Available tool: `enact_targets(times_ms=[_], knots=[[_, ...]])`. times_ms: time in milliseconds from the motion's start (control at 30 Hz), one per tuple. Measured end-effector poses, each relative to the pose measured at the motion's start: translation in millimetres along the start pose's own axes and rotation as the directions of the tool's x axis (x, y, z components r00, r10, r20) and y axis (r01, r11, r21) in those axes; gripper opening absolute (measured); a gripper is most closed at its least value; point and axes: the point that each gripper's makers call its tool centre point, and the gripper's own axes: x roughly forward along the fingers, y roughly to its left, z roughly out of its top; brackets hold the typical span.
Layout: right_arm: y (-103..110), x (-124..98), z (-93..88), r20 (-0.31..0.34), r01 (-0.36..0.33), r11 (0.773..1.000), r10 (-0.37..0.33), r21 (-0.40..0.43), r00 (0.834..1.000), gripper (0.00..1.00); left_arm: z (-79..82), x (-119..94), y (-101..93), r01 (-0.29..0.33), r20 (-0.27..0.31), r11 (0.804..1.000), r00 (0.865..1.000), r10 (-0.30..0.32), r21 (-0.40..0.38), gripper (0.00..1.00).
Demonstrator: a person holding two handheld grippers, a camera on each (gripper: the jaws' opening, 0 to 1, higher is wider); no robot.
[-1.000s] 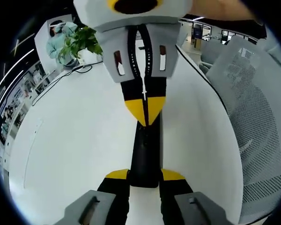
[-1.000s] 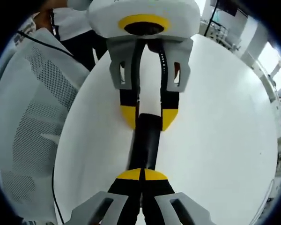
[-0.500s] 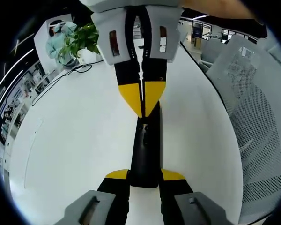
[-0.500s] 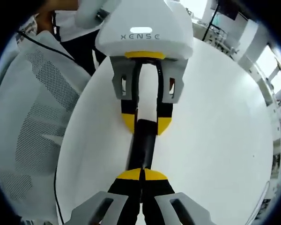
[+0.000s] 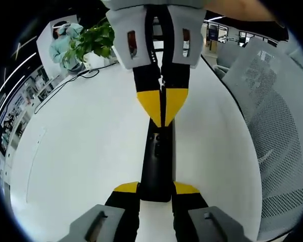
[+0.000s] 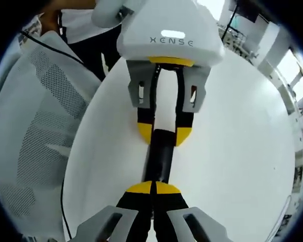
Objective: Press the specified remote control buttons in sequence, fully releasing each button before pressing the next.
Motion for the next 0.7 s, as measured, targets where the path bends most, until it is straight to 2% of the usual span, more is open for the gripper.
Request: enact_targets(times_ms=[700], knots=[[6, 20, -7.6, -0.009, -0.027, 1.000, 0.027, 0.000, 1.000, 0.00, 0.5, 0, 0.4, 0.002, 0.009, 1.000, 1.000, -0.002, -0.003, 0.23]])
